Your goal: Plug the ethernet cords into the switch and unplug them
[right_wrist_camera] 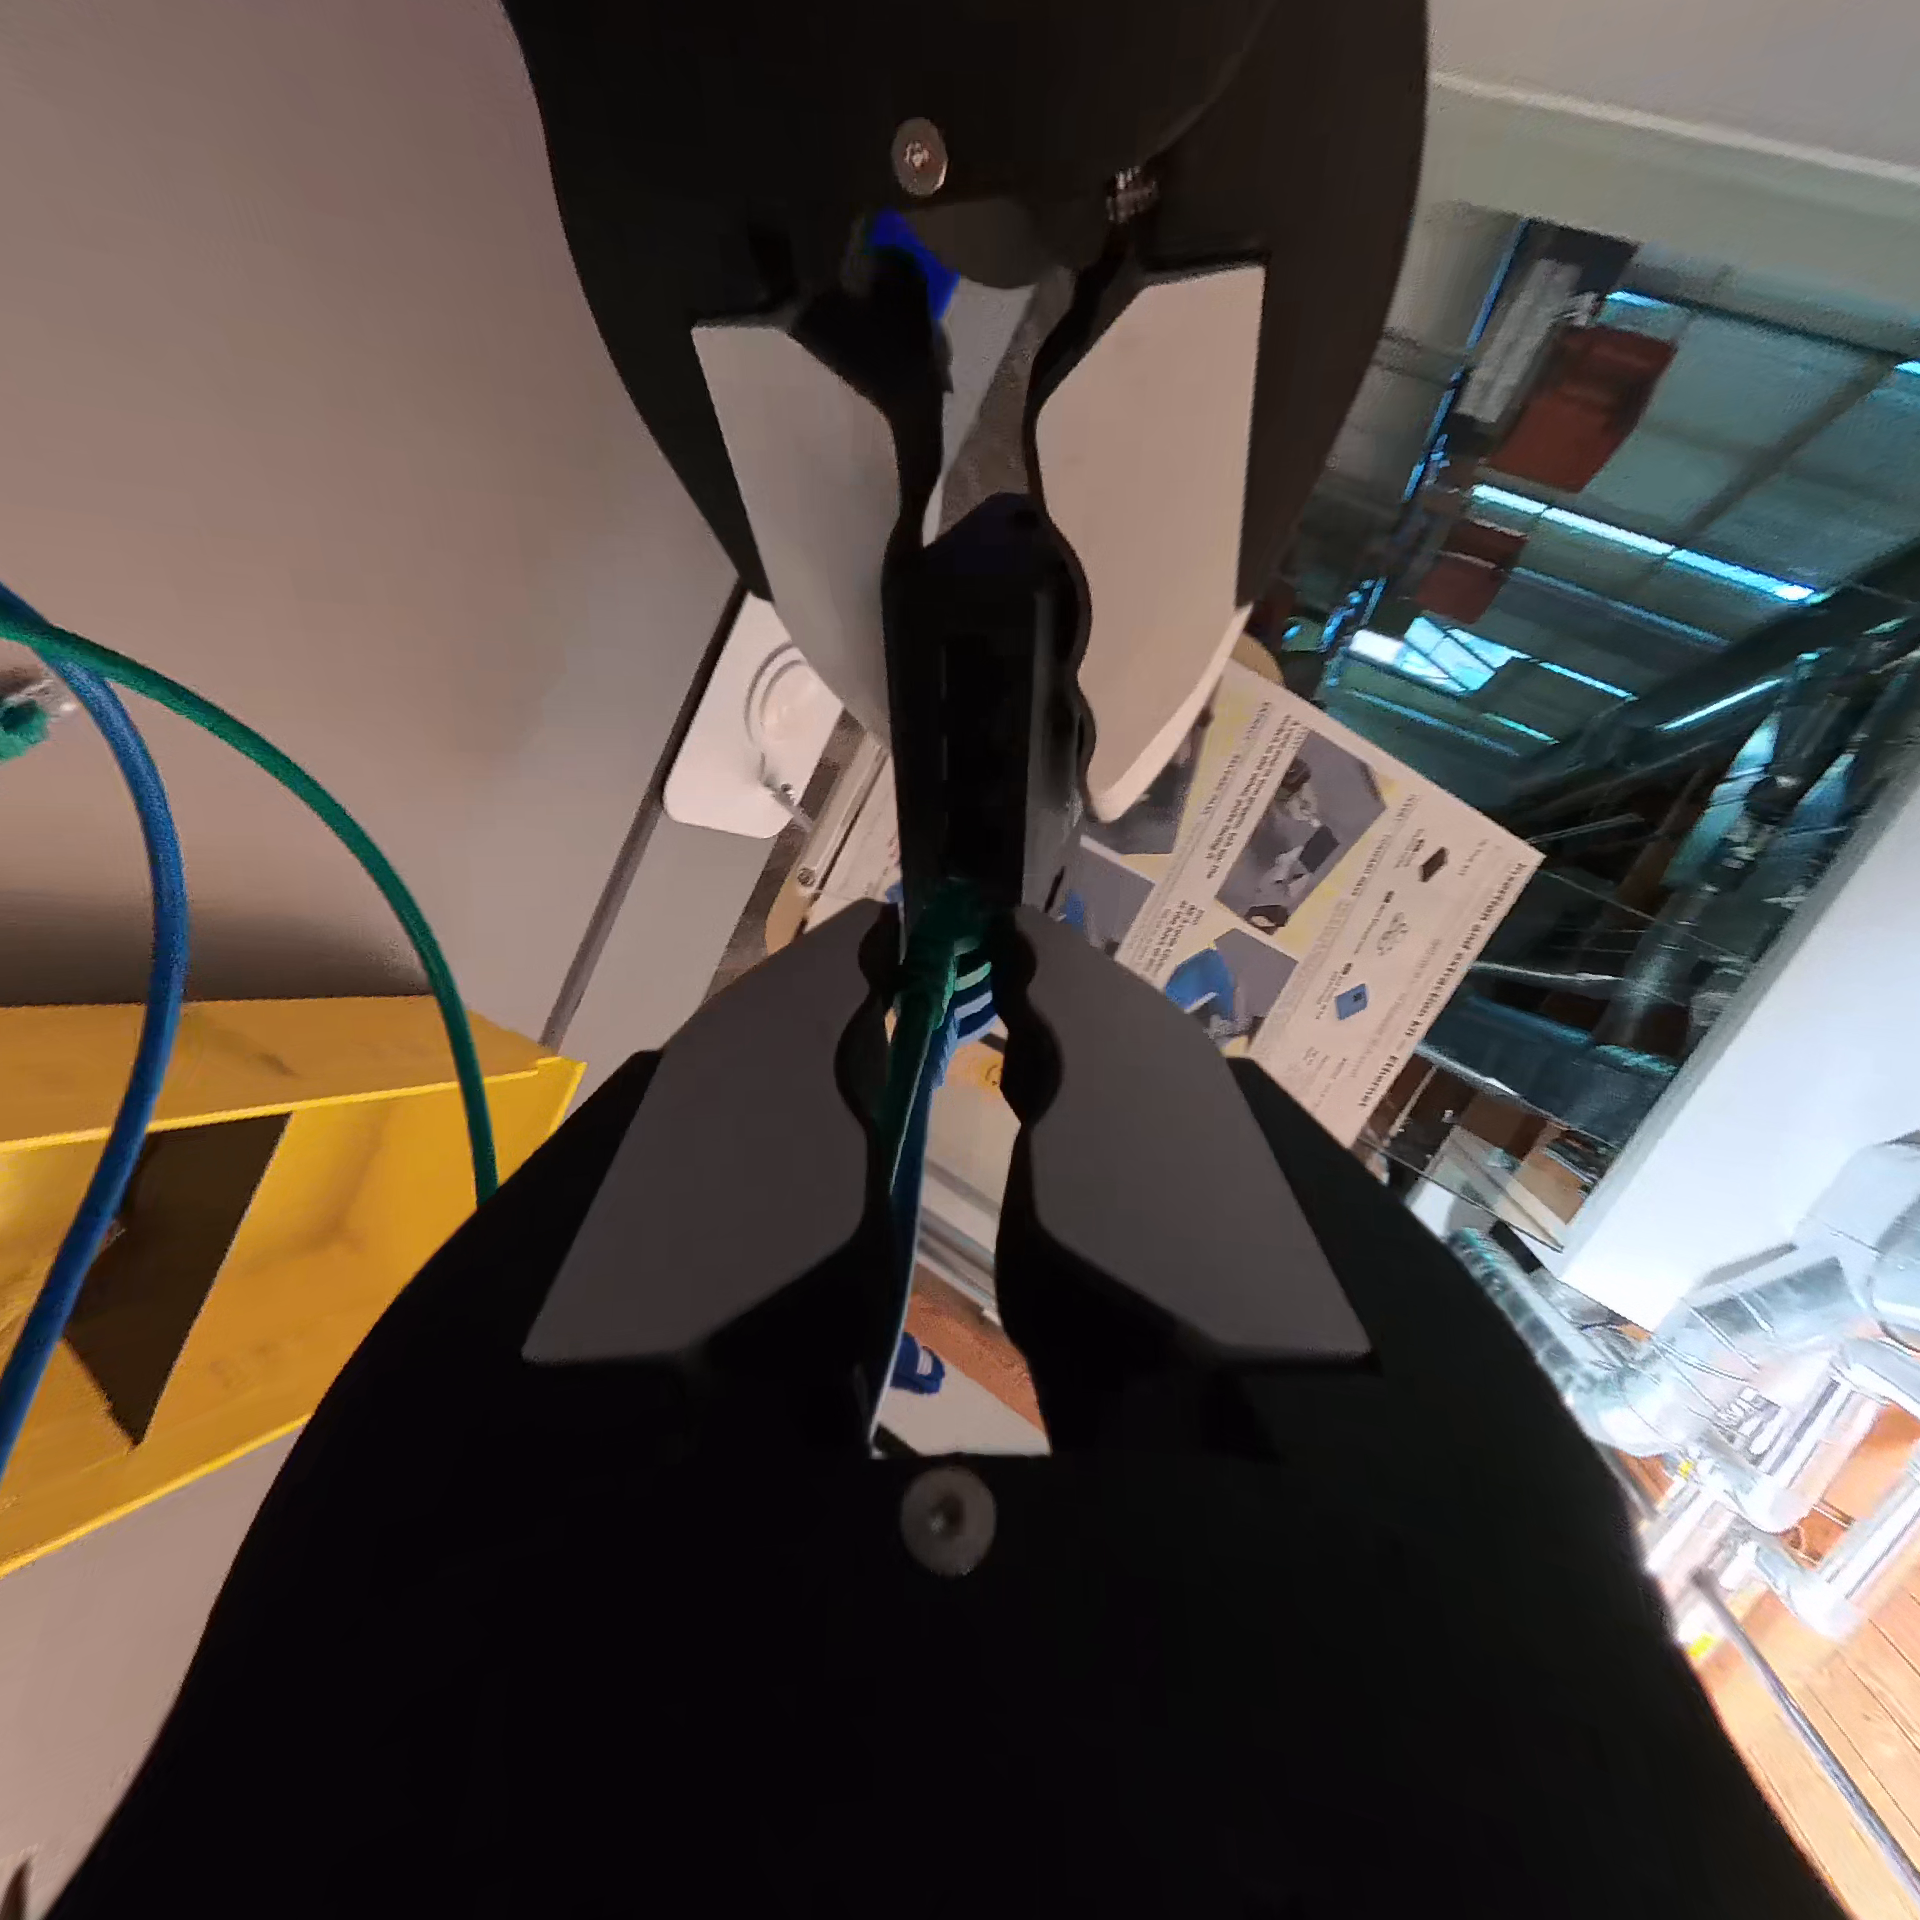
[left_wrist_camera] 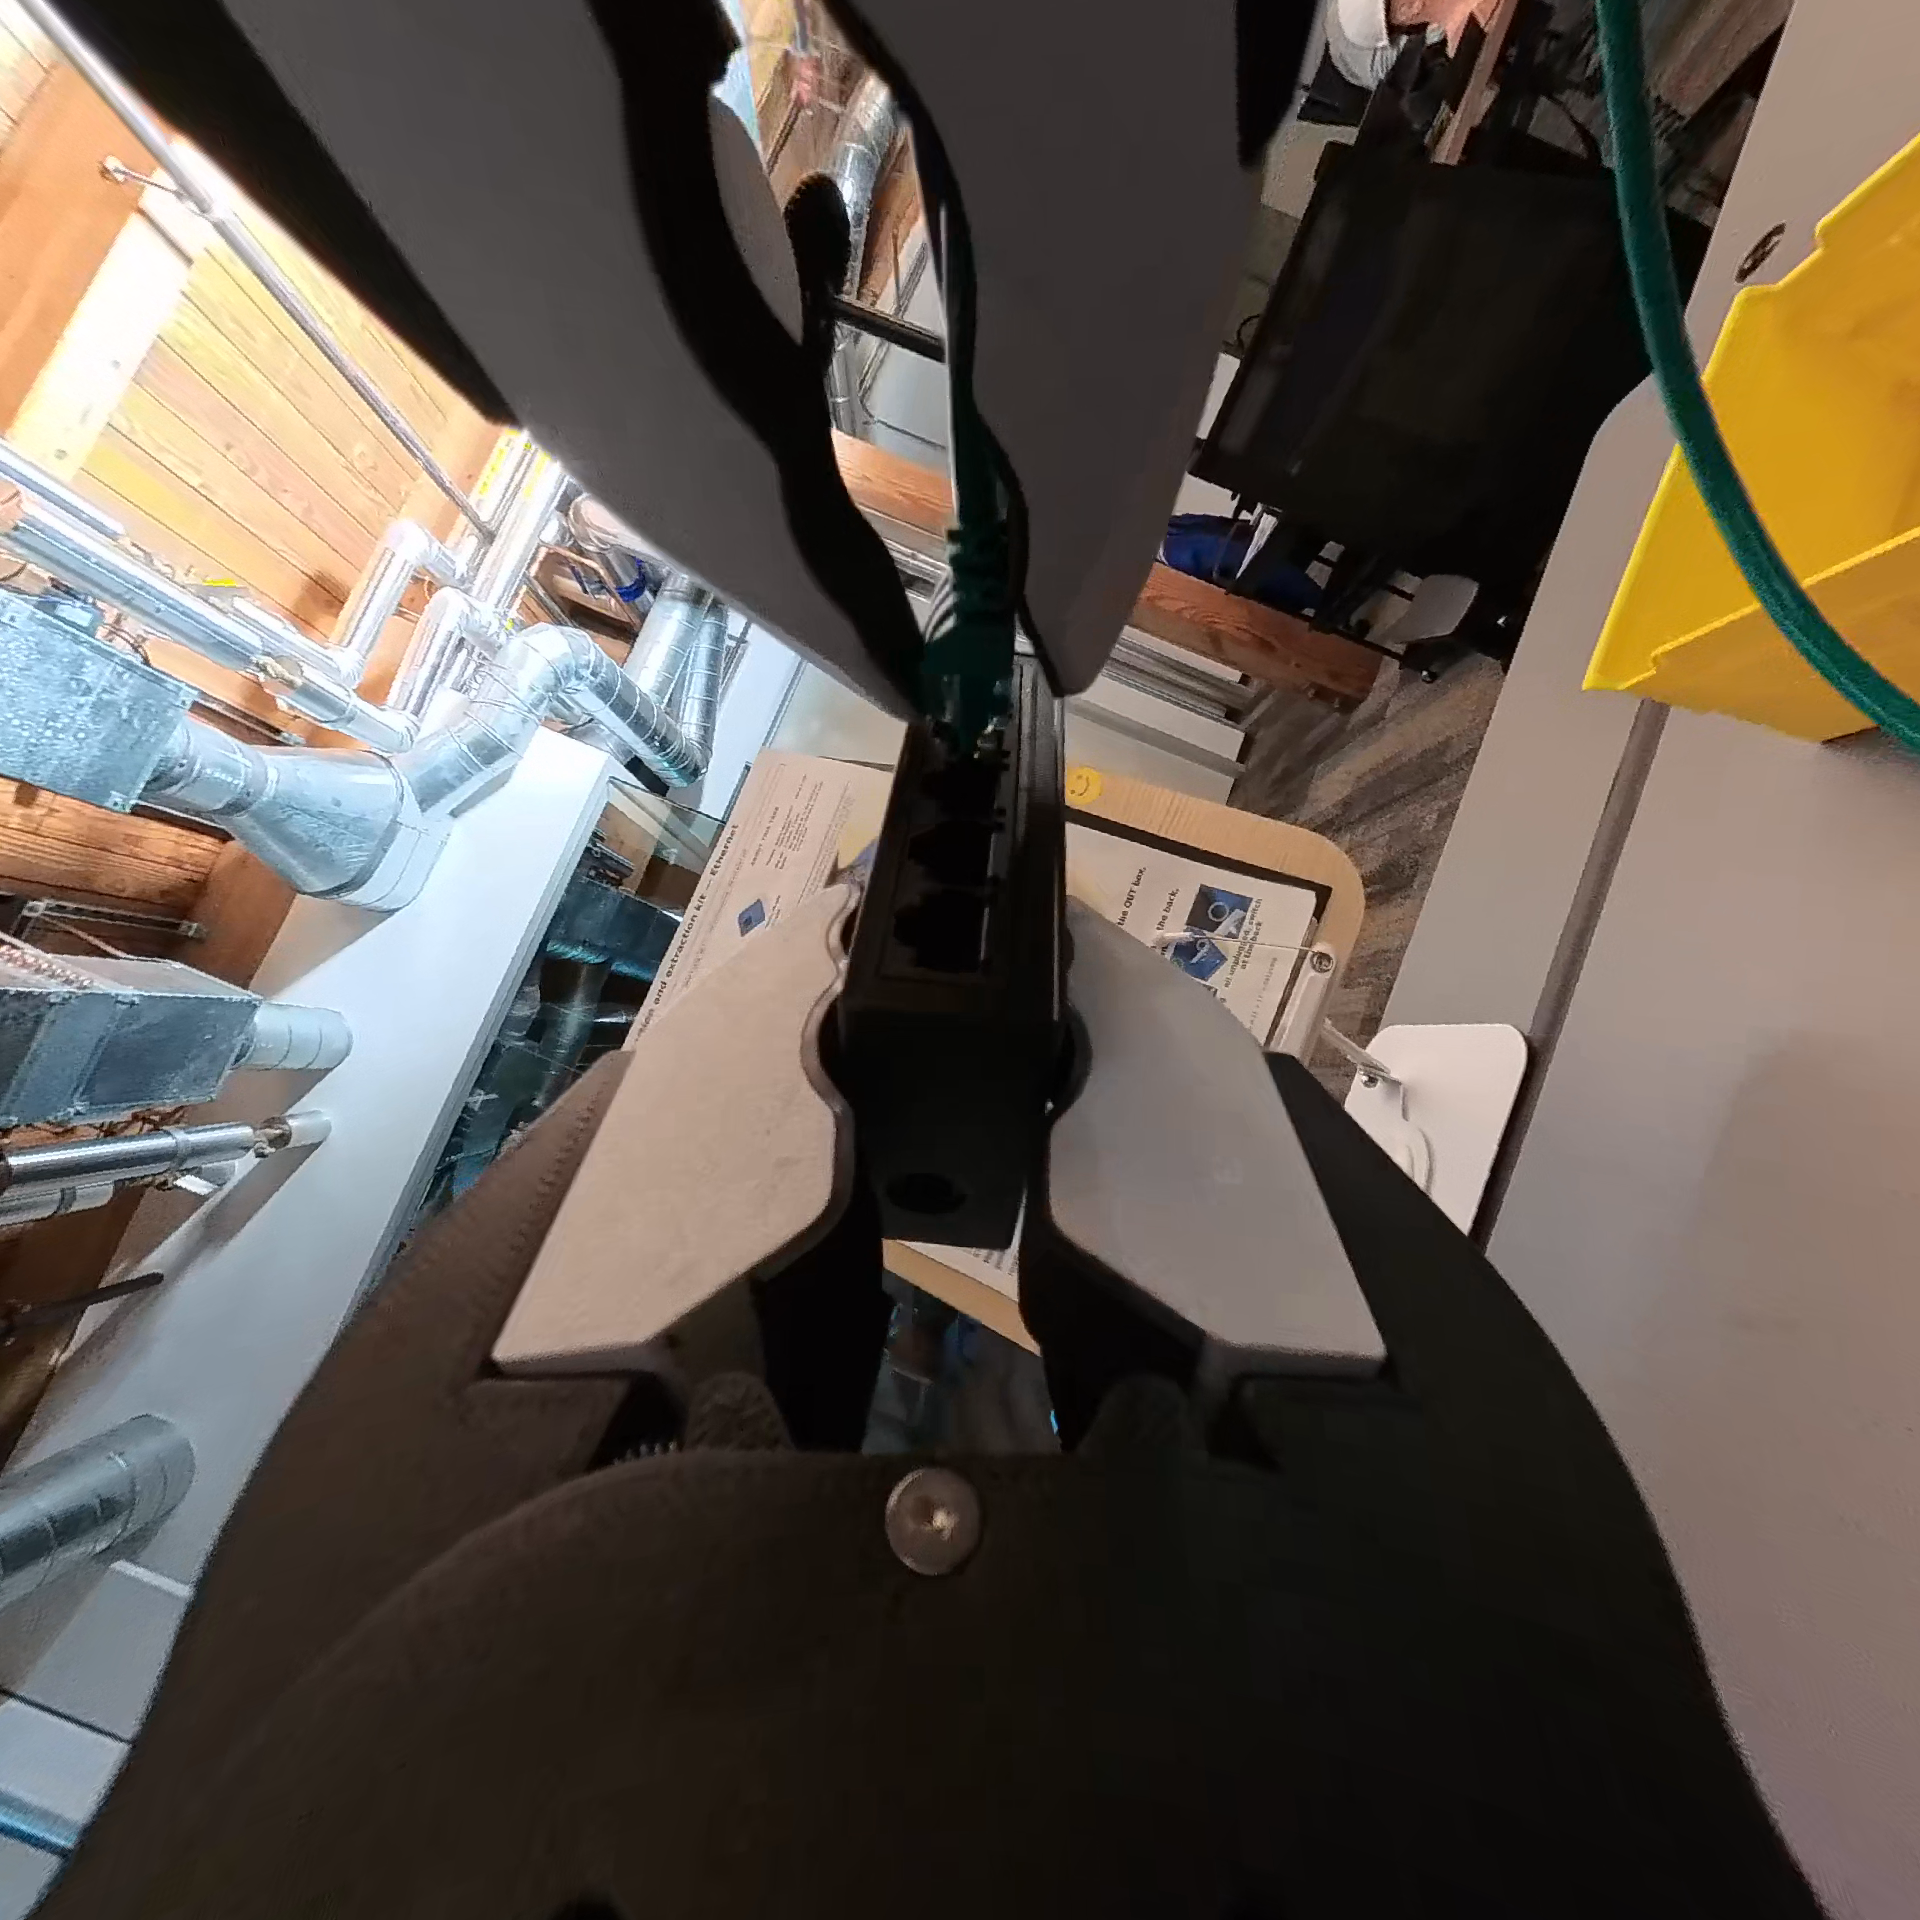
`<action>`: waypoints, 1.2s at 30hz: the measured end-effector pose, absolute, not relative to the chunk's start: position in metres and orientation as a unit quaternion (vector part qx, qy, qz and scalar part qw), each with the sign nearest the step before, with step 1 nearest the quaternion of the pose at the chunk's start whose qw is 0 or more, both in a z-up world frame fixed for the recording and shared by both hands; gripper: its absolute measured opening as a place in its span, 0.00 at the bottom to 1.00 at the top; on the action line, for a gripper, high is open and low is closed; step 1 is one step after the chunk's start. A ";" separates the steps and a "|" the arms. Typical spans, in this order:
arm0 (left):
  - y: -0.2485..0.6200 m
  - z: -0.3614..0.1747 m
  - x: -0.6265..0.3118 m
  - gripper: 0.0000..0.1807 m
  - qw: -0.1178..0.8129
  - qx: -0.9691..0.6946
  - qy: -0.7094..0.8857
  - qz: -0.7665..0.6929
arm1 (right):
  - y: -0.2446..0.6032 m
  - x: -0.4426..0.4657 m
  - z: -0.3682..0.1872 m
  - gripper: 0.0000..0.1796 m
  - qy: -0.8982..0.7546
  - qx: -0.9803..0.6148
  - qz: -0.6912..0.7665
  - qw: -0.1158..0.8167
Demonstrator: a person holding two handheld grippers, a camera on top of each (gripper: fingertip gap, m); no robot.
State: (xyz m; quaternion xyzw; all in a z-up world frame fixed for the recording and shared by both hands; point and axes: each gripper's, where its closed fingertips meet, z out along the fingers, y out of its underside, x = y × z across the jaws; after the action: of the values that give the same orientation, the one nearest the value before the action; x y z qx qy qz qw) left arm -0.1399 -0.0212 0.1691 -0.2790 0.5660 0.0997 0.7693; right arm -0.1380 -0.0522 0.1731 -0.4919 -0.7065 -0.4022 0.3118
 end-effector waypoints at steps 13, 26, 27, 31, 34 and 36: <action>-0.011 0.157 -0.131 0.16 0.752 -0.307 0.581 0.052 | -0.044 -0.130 0.168 0.10 -0.722 -0.551 -0.366 0.202; -0.016 0.135 -0.105 0.16 0.731 -0.299 0.613 0.029 | -0.051 -0.105 0.147 0.10 -0.711 -0.582 -0.345 0.194; -0.014 0.134 -0.104 0.16 0.730 -0.298 0.614 0.038 | -0.052 -0.104 0.147 0.10 -0.710 -0.580 -0.347 0.199; 0.009 0.146 -0.123 0.16 0.758 -0.309 0.565 0.107 | -0.066 -0.099 0.120 0.09 -0.720 -0.583 -0.322 0.194; 0.005 0.148 -0.125 0.16 0.758 -0.313 0.566 0.089 | -0.069 -0.118 0.136 0.08 -0.710 -0.576 -0.293 0.280; 0.007 0.149 -0.127 0.16 0.762 -0.305 0.563 0.100 | -0.071 -0.121 0.149 0.08 -0.698 -0.574 -0.280 0.324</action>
State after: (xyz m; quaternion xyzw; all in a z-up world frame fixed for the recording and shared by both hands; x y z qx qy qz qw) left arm -0.1269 0.0071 0.1485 -0.3051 0.5626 0.0995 0.7619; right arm -0.1208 -0.0709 0.1491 -0.5739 -0.6980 -0.2799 0.3241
